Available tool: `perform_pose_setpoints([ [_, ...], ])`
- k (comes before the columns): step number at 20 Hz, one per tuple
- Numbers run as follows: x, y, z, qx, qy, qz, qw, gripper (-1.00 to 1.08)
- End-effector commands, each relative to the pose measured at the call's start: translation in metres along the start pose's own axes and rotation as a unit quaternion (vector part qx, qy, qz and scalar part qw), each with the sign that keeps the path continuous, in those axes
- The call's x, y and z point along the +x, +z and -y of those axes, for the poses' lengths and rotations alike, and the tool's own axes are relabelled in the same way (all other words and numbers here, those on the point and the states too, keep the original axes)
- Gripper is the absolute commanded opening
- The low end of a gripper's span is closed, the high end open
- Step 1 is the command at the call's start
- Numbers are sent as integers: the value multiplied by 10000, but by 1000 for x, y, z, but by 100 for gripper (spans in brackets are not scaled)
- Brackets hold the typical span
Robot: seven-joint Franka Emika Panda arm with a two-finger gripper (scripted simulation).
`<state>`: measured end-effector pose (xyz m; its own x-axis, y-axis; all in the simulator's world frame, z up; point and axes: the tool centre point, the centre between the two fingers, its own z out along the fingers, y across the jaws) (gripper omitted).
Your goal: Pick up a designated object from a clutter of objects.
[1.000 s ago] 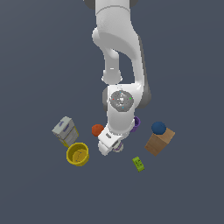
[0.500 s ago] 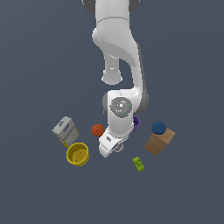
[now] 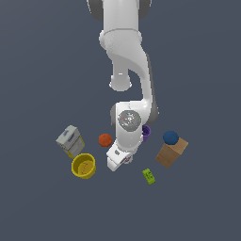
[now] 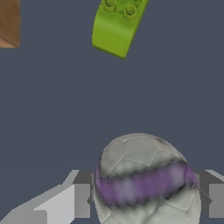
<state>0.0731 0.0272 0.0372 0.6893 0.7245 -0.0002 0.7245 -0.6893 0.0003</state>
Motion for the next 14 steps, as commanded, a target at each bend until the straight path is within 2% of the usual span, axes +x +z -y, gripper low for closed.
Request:
perform_pose_setpoints([
  [1, 0, 1, 0, 2, -4, 0, 10000, -100],
  [14, -2, -8, 2, -3, -1, -2, 10000, -100],
])
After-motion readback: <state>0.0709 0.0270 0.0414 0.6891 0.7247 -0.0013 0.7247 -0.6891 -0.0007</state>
